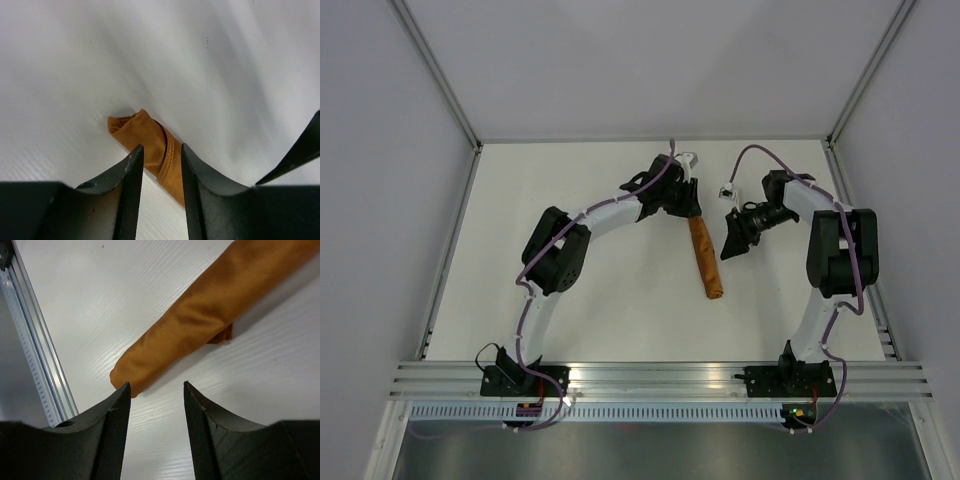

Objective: Fold the napkin, place the utensils inside, and roll it up
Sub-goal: Adjust the napkin at the center of the board, then reset both arms

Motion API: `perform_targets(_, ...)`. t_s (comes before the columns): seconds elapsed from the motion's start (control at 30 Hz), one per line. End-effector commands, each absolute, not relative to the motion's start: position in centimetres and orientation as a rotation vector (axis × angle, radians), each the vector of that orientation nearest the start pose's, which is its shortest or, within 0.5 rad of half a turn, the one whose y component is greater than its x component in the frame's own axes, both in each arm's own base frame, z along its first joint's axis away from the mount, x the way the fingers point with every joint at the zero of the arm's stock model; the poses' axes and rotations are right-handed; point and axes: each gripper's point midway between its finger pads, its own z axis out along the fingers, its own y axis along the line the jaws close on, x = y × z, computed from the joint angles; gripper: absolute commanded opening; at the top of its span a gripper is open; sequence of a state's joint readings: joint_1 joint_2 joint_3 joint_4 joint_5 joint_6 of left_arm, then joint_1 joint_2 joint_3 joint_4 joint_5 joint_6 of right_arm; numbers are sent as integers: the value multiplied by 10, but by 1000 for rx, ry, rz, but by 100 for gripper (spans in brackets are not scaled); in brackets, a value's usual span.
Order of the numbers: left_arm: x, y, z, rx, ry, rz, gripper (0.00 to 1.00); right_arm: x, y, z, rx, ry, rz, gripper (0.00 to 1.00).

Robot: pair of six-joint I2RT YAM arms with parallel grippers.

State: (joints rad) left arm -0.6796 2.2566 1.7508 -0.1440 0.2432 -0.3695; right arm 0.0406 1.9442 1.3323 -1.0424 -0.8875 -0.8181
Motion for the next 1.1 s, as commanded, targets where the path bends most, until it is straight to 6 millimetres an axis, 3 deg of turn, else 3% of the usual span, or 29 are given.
perform_targets(0.0, 436, -413, 163, 538, 2114, -872, 41, 317, 117, 102, -972, 2316, 1178, 53)
perform_targets(0.17, 415, -393, 194, 551, 2079, -849, 41, 324, 83, 127, -828, 2289, 1115, 54)
perform_targets(0.23, 397, -377, 209, 551, 2068, -845, 42, 329, 71, 144, -752, 2273, 1067, 54)
perform_targets(0.33, 368, -353, 226, 558, 2046, -833, 42, 335, 36, 166, -602, 2249, 956, 57)
perform_targets(0.4, 349, -335, 217, 562, 2075, -810, 43, 338, 21, 179, -550, 2217, 858, 57)
perform_targets(0.43, 338, -326, 234, 556, 2034, -815, 43, 338, 12, 182, -521, 2217, 812, 59)
perform_targets(0.47, 327, -315, 221, 557, 2060, -796, 43, 341, -1, 195, -463, 2187, 735, 60)
perform_targets(0.5, 322, -306, 221, 536, 2060, -771, 43, 338, -8, 191, -427, 2197, 705, 61)
perform_targets(0.53, 311, -296, 239, 520, 2008, -778, 44, 336, -17, 192, -394, 2201, 657, 61)
perform_targets(0.57, 305, -289, 238, 516, 2005, -773, 45, 336, -21, 202, -372, 2170, 610, 62)
perform_targets(0.6, 297, -278, 220, 502, 2038, -739, 45, 331, -21, 197, -355, 2177, 602, 62)
perform_targets(0.63, 289, -268, 234, 484, 1994, -737, 45, 329, -24, 198, -343, 2174, 580, 62)
perform_targets(0.7, 277, -254, 219, 459, 2017, -717, 46, 327, -32, 202, -304, 2159, 511, 65)
perform_targets(0.73, 270, -247, 228, 448, 1985, -719, 46, 326, -38, 205, -292, 2158, 465, 65)
perform_targets(0.77, 264, -238, 217, 434, 2002, -694, 46, 326, -40, 207, -280, 2149, 454, 65)
perform_targets(0.87, 256, -221, 215, 402, 1990, -653, 49, 325, -50, 213, -252, 2126, 413, 69)
perform_targets(1.07, 247, -214, 211, 408, 1994, -645, 50, 325, -50, 214, -246, 2100, 409, 69)
